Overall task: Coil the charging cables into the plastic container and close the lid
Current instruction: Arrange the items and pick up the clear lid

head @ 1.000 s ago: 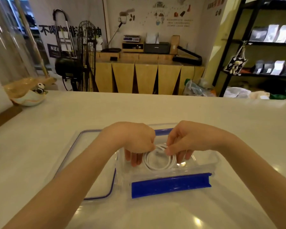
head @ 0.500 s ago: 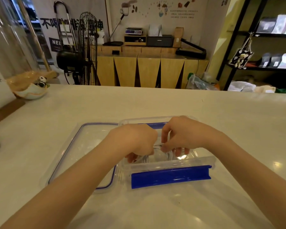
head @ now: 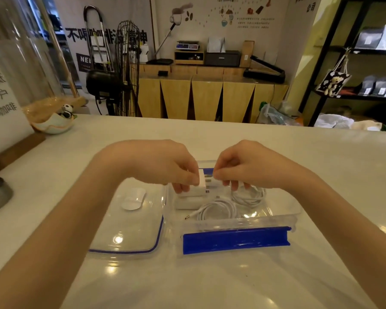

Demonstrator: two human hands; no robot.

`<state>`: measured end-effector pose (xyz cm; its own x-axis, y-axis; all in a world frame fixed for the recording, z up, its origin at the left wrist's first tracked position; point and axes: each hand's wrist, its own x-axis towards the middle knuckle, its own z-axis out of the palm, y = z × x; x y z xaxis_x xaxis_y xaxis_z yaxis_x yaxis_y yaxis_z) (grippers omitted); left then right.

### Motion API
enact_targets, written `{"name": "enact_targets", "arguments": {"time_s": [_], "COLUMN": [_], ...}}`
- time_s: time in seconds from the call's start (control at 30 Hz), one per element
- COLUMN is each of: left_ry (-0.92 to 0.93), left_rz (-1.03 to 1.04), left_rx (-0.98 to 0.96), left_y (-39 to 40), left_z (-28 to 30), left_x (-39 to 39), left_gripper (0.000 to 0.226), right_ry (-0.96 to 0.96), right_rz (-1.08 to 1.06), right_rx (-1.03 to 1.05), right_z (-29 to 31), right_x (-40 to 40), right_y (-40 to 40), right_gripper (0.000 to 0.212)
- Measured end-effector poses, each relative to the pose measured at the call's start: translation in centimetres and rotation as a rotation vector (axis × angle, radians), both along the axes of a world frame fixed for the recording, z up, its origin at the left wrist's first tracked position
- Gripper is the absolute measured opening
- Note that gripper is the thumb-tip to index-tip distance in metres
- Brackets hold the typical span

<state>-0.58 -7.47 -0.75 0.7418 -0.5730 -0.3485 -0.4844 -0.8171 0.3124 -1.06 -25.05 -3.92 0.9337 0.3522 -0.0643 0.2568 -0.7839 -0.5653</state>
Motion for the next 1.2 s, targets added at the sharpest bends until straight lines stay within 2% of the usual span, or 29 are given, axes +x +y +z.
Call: {"name": "enact_targets", "arguments": {"time_s": [0.17,0.3,0.4,0.47,0.57,0.7,0.83,1.03,1.2], "left_ry": [-0.181,-0.313,-0.343,-0.351,-0.369,-0.295,-0.221,-0.233,-0.392], "left_rz": [0.143,0.323,0.482,0.6,0.831,0.962,0.969,0.908,0.926], "left_rx": [-0.268,-0.37,-0.295,-0.205,-0.138,-0.087,-0.283,-0.401,-0.802], "left_y": [4.7,8.0,10.3,11.6,13.0,14.0,14.7,15.6,15.4], "left_z": [0.0,-2.4,-4.7,-6.1,-7.9,-9.7,-10.3,-8.5,-5.4], "left_x": [-1.6,-2.5,-2.7,-2.9,-3.9,-4.8,-4.7,-3.9,-2.7], "left_gripper": [0.017,0.015,0.02,0.03,0.033,0.029,0.012,0.014,0.014], "right_ry": [-0.102,-0.108,-0.1,-0.12,-0.138,-0.162,-0.248,-0.424,-0.573], "right_rz": [0.177,0.267,0.294,0.293,0.292,0.289,0.233,0.182,0.058], "right_rx": [0.121,0.059,-0.081,-0.265,-0.513,-0.603,-0.551,-0.417,-0.195], "right_z": [2.0,1.7,0.1,-1.2,-3.0,-4.1,-4.6,-3.4,-0.4], "right_x": [2.3,5.9,8.6,10.0,11.4,12.7,13.4,13.4,12.1], "right_y": [3.2,7.6,10.9,12.7,14.4,15.1,14.8,13.4,10.8], "right_gripper": [0.014,0.021,0.024,0.029,0.031,0.026,0.018,0.018,0.016]}}
